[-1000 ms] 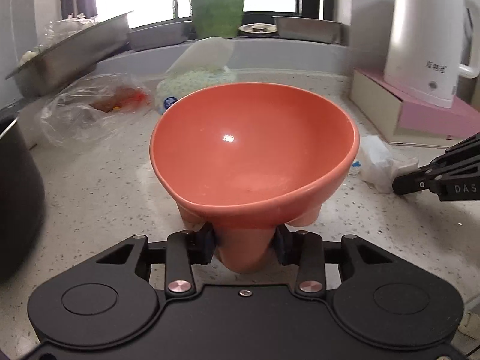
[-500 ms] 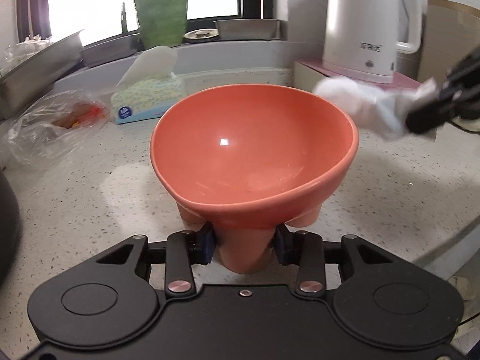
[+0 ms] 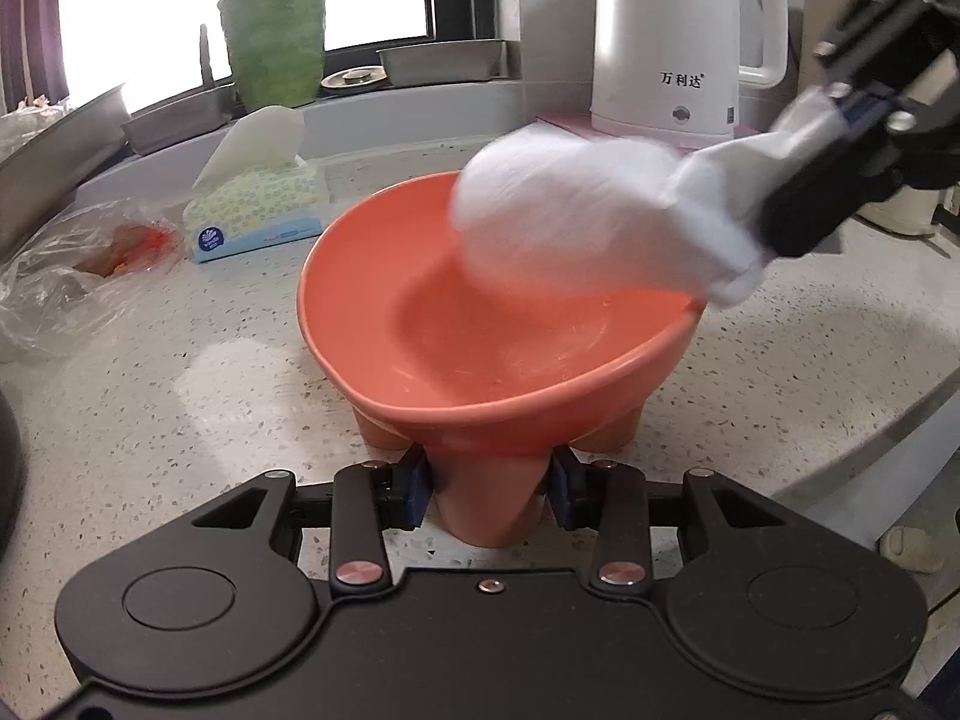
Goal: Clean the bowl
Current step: 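Carry the white paper towel into the bowl with the right tool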
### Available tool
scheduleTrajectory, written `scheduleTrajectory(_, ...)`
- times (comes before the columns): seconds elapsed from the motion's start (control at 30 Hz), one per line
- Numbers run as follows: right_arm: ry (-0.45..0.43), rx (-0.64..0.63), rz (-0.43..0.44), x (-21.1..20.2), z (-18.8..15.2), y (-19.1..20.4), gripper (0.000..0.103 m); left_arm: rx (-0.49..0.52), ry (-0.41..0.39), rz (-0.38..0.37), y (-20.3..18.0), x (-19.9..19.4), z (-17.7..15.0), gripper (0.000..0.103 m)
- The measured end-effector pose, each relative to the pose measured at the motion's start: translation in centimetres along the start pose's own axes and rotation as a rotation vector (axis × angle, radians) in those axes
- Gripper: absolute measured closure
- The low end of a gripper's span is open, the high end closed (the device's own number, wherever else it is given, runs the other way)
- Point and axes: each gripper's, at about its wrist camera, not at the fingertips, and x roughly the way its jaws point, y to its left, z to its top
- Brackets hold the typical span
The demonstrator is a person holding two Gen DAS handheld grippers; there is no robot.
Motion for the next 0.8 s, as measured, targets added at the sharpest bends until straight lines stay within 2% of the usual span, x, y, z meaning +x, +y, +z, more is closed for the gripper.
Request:
scheduleTrajectory(0.37,0.101,-0.198,0.046,6.8,4.6,0.0,0.101,-0.007,0.009,-0.001,0.1,0.0,0.0,0.065)
scheduleTrajectory(0.6,0.141,-0.218,-0.005,9.2,5.6,-1.6,0.101,-0.010,0.012,-0.006,0.2,-0.1,-0.1,0.065)
scheduleTrajectory(0.8,0.175,-0.181,-0.056,9.6,5.4,-4.2,0.101,-0.030,0.021,-0.018,0.5,-0.2,-0.1,0.065)
